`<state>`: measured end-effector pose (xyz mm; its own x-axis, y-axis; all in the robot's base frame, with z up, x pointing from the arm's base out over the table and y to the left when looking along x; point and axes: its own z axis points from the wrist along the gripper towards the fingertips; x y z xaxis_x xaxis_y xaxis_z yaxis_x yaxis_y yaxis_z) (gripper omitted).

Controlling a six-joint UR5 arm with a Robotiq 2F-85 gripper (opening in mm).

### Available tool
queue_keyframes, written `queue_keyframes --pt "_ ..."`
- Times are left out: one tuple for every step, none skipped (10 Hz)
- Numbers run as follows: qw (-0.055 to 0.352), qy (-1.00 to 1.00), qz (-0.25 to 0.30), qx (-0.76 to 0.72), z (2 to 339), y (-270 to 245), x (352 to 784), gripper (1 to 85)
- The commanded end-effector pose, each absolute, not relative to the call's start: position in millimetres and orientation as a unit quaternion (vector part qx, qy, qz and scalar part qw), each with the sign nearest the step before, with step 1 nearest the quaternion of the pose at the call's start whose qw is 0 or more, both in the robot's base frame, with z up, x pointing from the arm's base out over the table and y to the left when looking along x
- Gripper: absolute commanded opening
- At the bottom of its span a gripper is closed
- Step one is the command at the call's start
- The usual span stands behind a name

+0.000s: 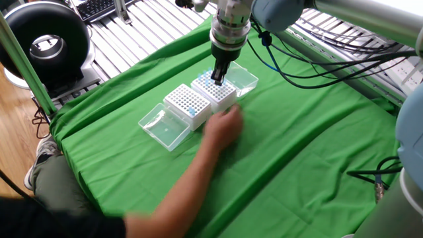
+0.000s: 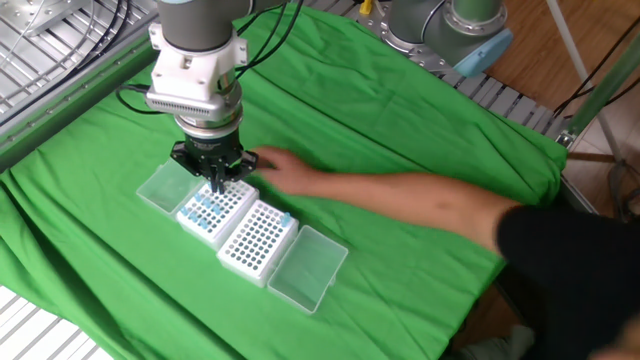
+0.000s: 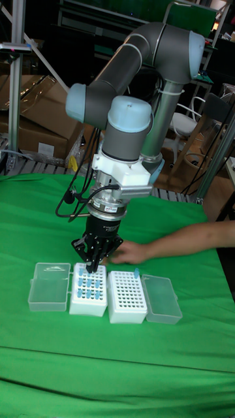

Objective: Insert a medium pipette tip into the holder for medium pipette tips

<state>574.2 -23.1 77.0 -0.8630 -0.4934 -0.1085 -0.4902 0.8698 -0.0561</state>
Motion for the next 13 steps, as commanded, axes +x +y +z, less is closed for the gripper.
queue_keyframes --pt "0.044 0.969 -0.014 -0.244 95.7 -23.6 570.6 1.0" --pt "0.037 0.969 -0.016 -0.242 102.9 -22.9 569.6 1.0" --pt "0.03 0.97 -0.018 -0.24 111.1 -22.1 568.4 1.0" --pt "0.025 0.971 -0.018 -0.237 118.0 -20.1 566.9 1.0" --pt "0.02 0.972 -0.018 -0.233 124.9 -17.4 566.4 1.0" --pt "0.014 0.973 -0.021 -0.229 132.2 -15.2 566.4 1.0" --pt "0.008 0.976 -0.016 -0.217 139.8 -8.2 566.1 1.0" --pt "0.003 0.979 -0.008 -0.205 145.1 1.0 566.5 1.0" --pt "-0.002 0.98 -0.007 -0.197 151.4 7.6 567.3 1.0" --pt "-0.003 0.981 -0.009 -0.193 157.3 11.4 569.2 1.0" --pt "-0.004 0.981 -0.014 -0.191 162.2 13.0 571.1 1.0" --pt "-0.001 0.983 -0.008 -0.181 163.9 20.6 574.4 1.0" --pt "0.005 0.985 -0.001 -0.172 162.9 30.4 579.4 1.0"
